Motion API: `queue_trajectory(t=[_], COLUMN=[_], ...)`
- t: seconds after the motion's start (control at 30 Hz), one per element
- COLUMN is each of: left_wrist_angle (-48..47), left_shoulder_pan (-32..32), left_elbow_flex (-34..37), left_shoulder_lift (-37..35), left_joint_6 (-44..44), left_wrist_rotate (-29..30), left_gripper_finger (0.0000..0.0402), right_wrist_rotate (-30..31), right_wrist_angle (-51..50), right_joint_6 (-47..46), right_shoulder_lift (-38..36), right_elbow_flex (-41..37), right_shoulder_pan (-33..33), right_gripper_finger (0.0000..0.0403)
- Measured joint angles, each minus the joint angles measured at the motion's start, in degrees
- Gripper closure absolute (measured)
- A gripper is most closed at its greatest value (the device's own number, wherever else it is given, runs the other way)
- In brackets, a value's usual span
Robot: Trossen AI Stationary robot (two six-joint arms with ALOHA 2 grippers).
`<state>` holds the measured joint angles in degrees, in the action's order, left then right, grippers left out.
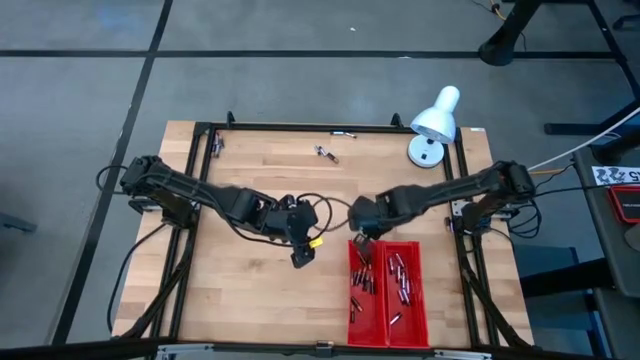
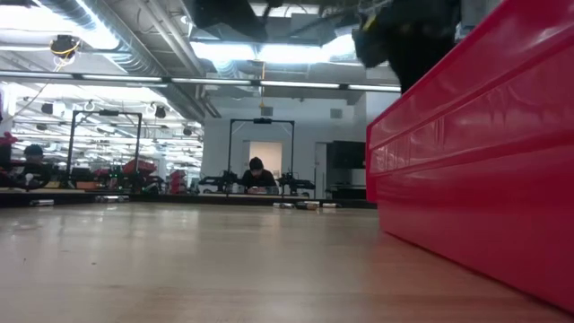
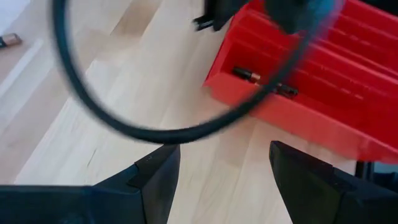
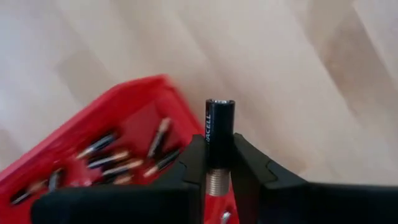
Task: Sort batteries
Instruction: Put the black battery into the left red bin
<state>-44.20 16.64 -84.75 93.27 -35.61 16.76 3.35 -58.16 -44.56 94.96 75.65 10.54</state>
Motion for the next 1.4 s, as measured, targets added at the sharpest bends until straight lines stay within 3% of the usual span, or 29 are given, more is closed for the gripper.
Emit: queue_trajectory(t=[0.33, 0.57, 0.83, 1.2, 1.4], left_wrist_angle=[-3.33, -3.36, -3.40, -3.39, -3.24], left_shoulder_pan=[0.20, 0.20, 0.20, 0.20, 0.01], left_elbow_flex=[0.00, 0.00, 0.00, 0.00, 0.00], left_shoulder_lift=[0.00, 0.00, 0.00, 0.00, 0.00], left_joint_6=[2.09, 6.39, 11.14, 13.96, 14.89], left_wrist_rotate=[0.45, 0.43, -0.43, -0.51, -1.39], left_gripper_finger=[0.0164, 0.0164, 0.0164, 0.0164, 0.0164], right_wrist_rotate=[-1.42, 0.72, 4.51, 4.62, 6.35], right_wrist_angle=[7.60, 8.65, 9.06, 11.70, 7.06], right_joint_6=[-9.14, -13.98, -10.72, -9.16, -8.19], right_shoulder_lift=[-0.11, -0.11, -0.11, -0.20, -3.97], right_elbow_flex=[0.00, 0.00, 0.00, 0.00, 0.09], right_shoulder_pan=[8.25, 11.30, 14.02, 13.82, 13.40], right_gripper_finger=[0.0355, 0.0318, 0.0298, 0.0296, 0.0299])
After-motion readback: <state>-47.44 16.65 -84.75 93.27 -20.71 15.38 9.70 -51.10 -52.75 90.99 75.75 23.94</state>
